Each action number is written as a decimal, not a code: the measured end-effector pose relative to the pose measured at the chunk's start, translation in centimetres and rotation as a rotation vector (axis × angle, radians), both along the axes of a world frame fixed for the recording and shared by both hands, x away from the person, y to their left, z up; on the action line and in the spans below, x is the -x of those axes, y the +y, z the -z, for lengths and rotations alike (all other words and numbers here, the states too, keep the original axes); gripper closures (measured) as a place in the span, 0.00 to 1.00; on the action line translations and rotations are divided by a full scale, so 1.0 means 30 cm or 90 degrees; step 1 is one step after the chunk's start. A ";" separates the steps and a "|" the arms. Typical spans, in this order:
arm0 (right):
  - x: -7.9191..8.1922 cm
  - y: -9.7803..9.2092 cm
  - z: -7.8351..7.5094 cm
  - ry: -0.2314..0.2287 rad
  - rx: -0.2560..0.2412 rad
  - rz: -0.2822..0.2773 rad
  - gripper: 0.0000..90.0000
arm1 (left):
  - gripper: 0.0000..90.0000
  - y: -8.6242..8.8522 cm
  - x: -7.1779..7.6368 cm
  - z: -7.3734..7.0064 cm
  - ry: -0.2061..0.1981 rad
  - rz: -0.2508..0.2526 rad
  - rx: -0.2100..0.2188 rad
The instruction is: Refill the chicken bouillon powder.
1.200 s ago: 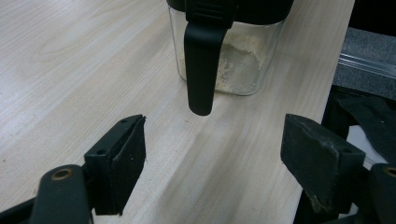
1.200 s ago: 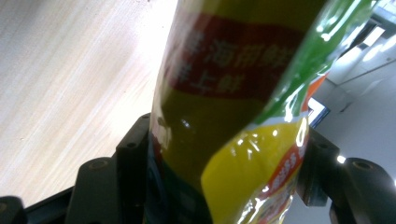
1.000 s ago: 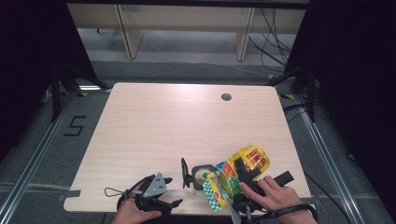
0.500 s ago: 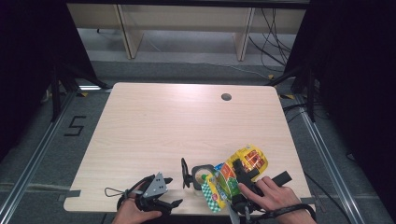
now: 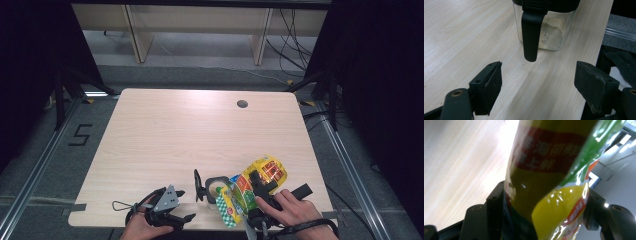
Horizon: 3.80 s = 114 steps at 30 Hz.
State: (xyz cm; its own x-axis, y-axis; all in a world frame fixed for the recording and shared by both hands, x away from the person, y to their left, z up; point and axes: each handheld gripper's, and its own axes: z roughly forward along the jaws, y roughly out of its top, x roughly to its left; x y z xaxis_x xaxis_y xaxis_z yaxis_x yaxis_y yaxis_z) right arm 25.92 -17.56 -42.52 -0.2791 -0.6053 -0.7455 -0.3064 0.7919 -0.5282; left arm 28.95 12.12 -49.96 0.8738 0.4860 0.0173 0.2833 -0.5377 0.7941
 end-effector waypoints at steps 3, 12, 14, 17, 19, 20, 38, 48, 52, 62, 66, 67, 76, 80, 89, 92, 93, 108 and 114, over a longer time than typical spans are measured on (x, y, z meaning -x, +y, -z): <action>0.000 0.000 0.000 -0.001 -0.001 -0.003 0.41 | 0.24 -0.003 0.003 0.002 0.007 -0.007 0.015; 0.000 -0.001 0.004 -0.013 -0.002 -0.006 0.41 | 0.25 -0.004 0.003 0.003 0.006 -0.008 0.017; 0.004 -0.001 -0.006 -0.017 -0.005 -0.006 0.41 | 0.24 -0.003 0.001 0.001 0.006 -0.006 0.012; 0.002 -0.001 -0.005 -0.010 -0.003 -0.001 0.41 | 0.24 0.000 0.000 0.000 0.001 0.000 0.001; -0.005 -0.001 -0.001 -0.016 0.011 -0.019 0.41 | 0.25 -0.002 0.000 0.002 -0.004 -0.002 0.006; -0.005 -0.001 -0.001 -0.016 0.011 -0.019 0.41 | 0.25 -0.002 0.000 0.002 -0.004 -0.002 0.006; 0.004 -0.005 -0.012 -0.015 -0.013 -0.009 0.41 | 0.25 -0.003 0.002 0.001 0.006 -0.006 0.012; 0.001 -0.007 -0.014 -0.007 -0.007 0.003 0.42 | 0.25 -0.003 0.002 0.001 0.005 -0.006 0.012; -0.008 0.001 -0.010 -0.002 0.010 -0.030 0.42 | 0.25 -0.002 0.002 -0.001 0.012 -0.006 0.008; 0.000 -0.003 -0.014 -0.018 0.007 -0.022 0.42 | 0.25 -0.003 0.002 0.000 0.011 -0.007 0.012; 0.007 -0.008 -0.001 -0.010 -0.019 0.008 0.42 | 0.25 -0.004 0.002 0.002 0.006 -0.009 0.016; -0.003 0.000 -0.008 -0.005 -0.001 -0.029 0.42 | 0.25 -0.004 0.002 0.002 0.006 -0.009 0.016; 0.001 -0.001 -0.001 0.000 -0.012 -0.009 0.42 | 0.25 -0.005 0.001 0.004 0.004 -0.009 0.020; -0.006 0.003 -0.013 -0.006 0.009 -0.039 0.42 | 0.25 -0.002 0.002 0.000 0.009 -0.010 0.012; 0.007 -0.005 -0.014 -0.006 0.004 0.001 0.42 | 0.25 -0.003 0.003 0.000 0.008 -0.011 0.013; 0.009 -0.006 -0.019 -0.016 0.002 -0.001 0.42 | 0.25 -0.002 0.001 -0.001 0.012 -0.006 0.009; 0.011 -0.007 -0.024 -0.009 -0.002 0.001 0.42 | 0.25 -0.003 0.002 0.000 0.010 -0.007 0.011; 0.002 -0.014 -0.015 -0.013 -0.007 -0.004 0.42 | 0.25 -0.006 0.002 0.003 0.007 -0.014 0.022; 0.003 -0.012 -0.013 0.001 -0.012 -0.008 0.42 | 0.25 -0.005 0.002 0.001 0.008 -0.010 0.016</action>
